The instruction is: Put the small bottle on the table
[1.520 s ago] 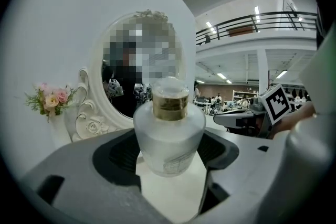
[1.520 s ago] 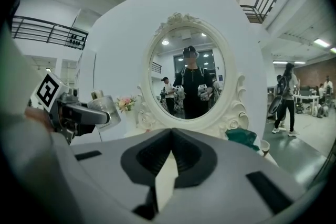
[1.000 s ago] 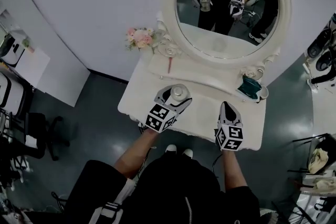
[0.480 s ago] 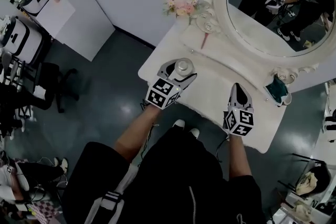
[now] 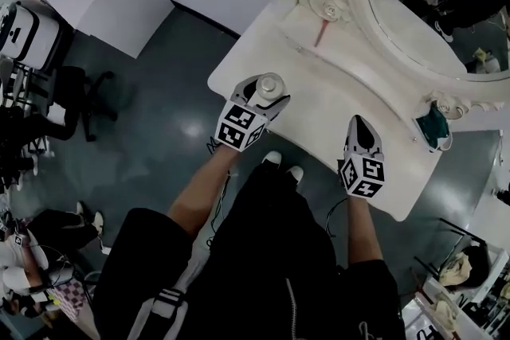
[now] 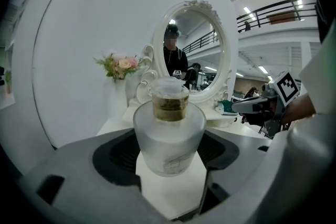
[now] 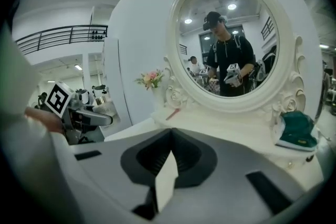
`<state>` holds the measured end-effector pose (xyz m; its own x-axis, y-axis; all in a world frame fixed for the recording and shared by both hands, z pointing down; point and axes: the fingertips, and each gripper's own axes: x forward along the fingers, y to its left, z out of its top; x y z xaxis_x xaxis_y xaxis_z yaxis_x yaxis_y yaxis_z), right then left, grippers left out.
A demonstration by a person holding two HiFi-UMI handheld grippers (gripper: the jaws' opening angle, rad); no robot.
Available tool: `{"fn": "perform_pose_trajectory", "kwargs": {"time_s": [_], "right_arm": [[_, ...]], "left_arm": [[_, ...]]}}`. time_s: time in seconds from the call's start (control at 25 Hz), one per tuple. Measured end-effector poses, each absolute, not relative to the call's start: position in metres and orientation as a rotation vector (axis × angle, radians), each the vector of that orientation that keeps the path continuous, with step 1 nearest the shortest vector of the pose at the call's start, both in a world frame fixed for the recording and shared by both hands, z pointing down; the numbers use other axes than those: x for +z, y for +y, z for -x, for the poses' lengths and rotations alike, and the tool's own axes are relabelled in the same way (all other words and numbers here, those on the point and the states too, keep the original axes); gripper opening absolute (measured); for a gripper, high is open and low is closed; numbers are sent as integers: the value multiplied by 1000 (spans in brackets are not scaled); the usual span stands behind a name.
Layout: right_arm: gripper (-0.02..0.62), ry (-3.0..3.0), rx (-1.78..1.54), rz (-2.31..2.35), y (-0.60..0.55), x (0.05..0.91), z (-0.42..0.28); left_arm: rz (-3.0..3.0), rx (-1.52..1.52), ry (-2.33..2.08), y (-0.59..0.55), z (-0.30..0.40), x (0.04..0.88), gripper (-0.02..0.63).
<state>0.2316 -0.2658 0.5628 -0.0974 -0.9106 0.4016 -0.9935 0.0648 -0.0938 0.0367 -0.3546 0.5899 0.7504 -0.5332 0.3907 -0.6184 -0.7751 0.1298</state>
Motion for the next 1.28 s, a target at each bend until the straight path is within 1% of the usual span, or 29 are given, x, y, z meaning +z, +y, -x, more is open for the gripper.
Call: {"fn": "perform_pose_trajectory", "kwargs": {"time_s": [0.28, 0.64, 1.0, 1.28], "right_arm": [[3, -2091, 595, -1865, -271, 594, -222], [3, -2090, 634, -1809, -282, 613, -218], [3, -2064, 682, -1790, -284, 626, -222], [3, -2049, 708, -1780, -283, 631, -222]], "left_arm": [[-2617, 578, -942, -349, -18, 647, 330], [-2515, 668, -959, -338, 5, 699, 330], [-2472, 780, -979, -351, 16, 739, 330], [-2466, 831, -994, -366, 19, 751, 330]]}}
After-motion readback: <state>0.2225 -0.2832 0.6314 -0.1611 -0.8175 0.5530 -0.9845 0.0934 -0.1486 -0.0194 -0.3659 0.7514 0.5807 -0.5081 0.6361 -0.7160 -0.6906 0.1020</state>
